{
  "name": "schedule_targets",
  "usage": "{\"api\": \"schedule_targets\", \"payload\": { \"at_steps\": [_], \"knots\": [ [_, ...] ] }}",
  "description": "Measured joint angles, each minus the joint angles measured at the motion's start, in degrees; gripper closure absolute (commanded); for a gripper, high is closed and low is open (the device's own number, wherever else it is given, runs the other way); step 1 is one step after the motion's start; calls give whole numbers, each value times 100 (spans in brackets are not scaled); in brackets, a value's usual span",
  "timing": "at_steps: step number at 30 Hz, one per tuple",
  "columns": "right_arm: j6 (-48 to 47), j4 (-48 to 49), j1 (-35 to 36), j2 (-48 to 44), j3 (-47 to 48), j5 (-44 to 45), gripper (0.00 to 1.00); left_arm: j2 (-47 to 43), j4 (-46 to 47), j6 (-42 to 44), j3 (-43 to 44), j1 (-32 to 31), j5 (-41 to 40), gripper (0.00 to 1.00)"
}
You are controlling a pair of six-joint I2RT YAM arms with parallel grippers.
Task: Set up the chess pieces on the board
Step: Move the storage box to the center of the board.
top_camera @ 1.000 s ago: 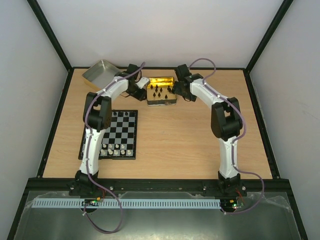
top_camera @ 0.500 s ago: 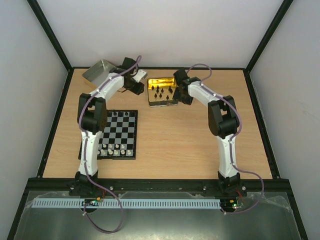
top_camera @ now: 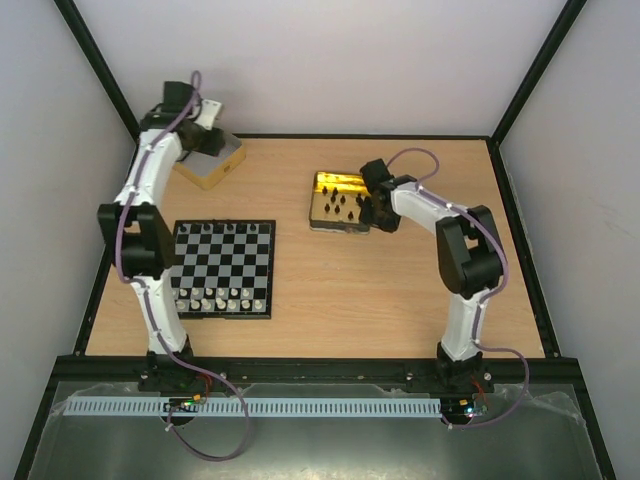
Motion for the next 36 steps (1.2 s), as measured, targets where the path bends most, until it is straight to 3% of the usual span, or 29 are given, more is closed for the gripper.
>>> {"api": "schedule_targets", "payload": {
  "at_steps": [5, 8, 15, 23, 31, 36],
  "knots": [
    [20, 33, -37, -855, -1071, -63, 53, -835, -162, 149, -654, 772, 94, 70],
    [42, 13, -92, -1456, -1620, -87, 53, -1427, -201, 319, -1486, 1248, 136, 85],
    [120, -151, -162, -2640, -2358, -138, 53, -2420, -350, 846, -3609, 2216, 155, 97],
    [164, -402, -188, -3331, -2852, -190, 53, -2898, -339, 1373, -5169, 3283, 98, 98],
    [166, -492, -188, -3366, -2924, -203, 48, -2785, 251, 1434, -5805, 3388, 15, 98],
    [129, -636, -188, -3292, -2448, -214, 45, -2538, 717, 1377, -6100, 3392, -155, 97]
  ]
}}
